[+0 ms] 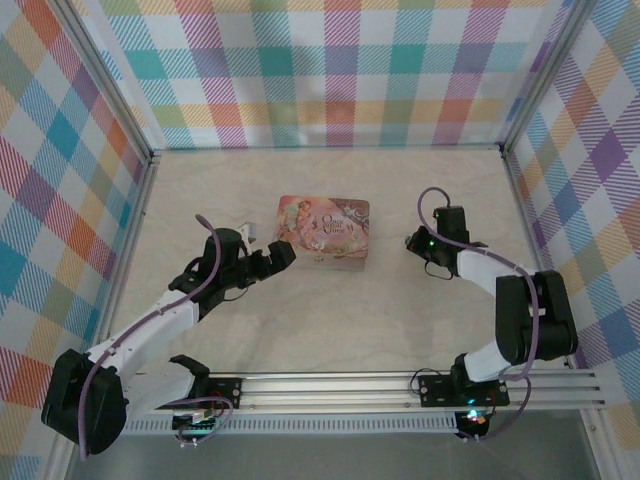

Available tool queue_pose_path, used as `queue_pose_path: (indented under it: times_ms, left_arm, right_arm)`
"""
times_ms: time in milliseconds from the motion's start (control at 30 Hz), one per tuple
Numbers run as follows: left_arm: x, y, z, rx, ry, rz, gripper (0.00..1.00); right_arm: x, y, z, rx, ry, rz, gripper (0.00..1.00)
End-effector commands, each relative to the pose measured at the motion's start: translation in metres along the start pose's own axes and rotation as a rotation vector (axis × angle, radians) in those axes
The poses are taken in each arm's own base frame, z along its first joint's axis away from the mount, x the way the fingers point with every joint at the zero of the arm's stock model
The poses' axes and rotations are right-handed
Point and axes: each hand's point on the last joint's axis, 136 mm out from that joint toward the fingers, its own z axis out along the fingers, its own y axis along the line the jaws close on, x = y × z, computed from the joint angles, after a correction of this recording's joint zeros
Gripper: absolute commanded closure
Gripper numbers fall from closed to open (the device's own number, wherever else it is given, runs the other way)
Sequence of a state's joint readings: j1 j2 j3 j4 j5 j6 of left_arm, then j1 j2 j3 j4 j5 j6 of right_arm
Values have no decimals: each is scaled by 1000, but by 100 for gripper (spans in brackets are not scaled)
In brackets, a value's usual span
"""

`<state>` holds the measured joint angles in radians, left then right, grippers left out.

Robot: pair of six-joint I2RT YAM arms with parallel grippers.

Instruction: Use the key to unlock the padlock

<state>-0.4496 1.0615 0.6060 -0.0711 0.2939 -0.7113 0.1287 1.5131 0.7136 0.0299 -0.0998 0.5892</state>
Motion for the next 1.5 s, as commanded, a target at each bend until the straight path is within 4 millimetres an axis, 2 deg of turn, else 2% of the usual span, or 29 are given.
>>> queue_pose_path:
  times_ms: [0, 133, 267, 367, 533, 567, 600, 700, 767, 900, 1000, 1100, 1133, 1233, 1300, 1367, 1467]
  left_arm:
    - [1, 0, 2, 5, -11, 1, 0]
    - [1, 1, 2, -2, -13, -4, 0]
    - [1, 6, 3, -21, -16, -7, 0]
    - [-1, 7, 1, -37, -23, -4, 0]
    - [-10, 13, -8, -103, -65, 35, 0]
    - [-14, 14, -11, -123, -84, 49, 0]
    - [-17, 16, -14, -142, -98, 63, 0]
    - [-33, 23, -27, -231, -157, 103, 0]
    - [-42, 34, -40, -336, -185, 144, 0]
    - [-78, 61, -66, -587, -304, 262, 0]
    - [-106, 81, -80, -733, -428, 337, 0]
    - [-133, 102, -93, -829, -571, 337, 0]
    - [-139, 109, -94, -844, -590, 341, 0]
    - [-148, 130, -77, -860, -534, 393, 0]
    - [-151, 150, -67, -905, -499, 405, 0]
    - [-149, 164, -55, -892, -503, 423, 0]
    - [-144, 182, -41, -860, -533, 429, 0]
  right_arm:
    - [-1, 1, 5, -36, -14, 50, 96]
    - [8, -9, 7, -19, -2, 64, 82]
    - [14, -19, 3, -4, 2, 78, 74]
    - [15, -24, -7, 18, -4, 77, 63]
    - [9, -23, -37, 58, -40, 30, 42]
    - [8, -23, -45, 67, -51, 15, 15]
    - [7, -24, -51, 76, -59, 2, 0]
    - [2, -25, -72, 109, -103, -29, 0]
    - [-5, -26, -85, 136, -138, -56, 0]
    - [-27, -39, -105, 257, -249, -111, 0]
    - [-47, -40, -110, 290, -373, -205, 0]
    - [-64, -42, -110, 361, -512, -350, 0]
    - [-68, -44, -107, 388, -534, -381, 0]
    - [-75, -53, -90, 444, -542, -418, 0]
    - [-76, -57, -75, 454, -540, -439, 0]
    - [-75, -61, -62, 458, -542, -455, 0]
    - [-81, -56, -60, 430, -599, -475, 0]
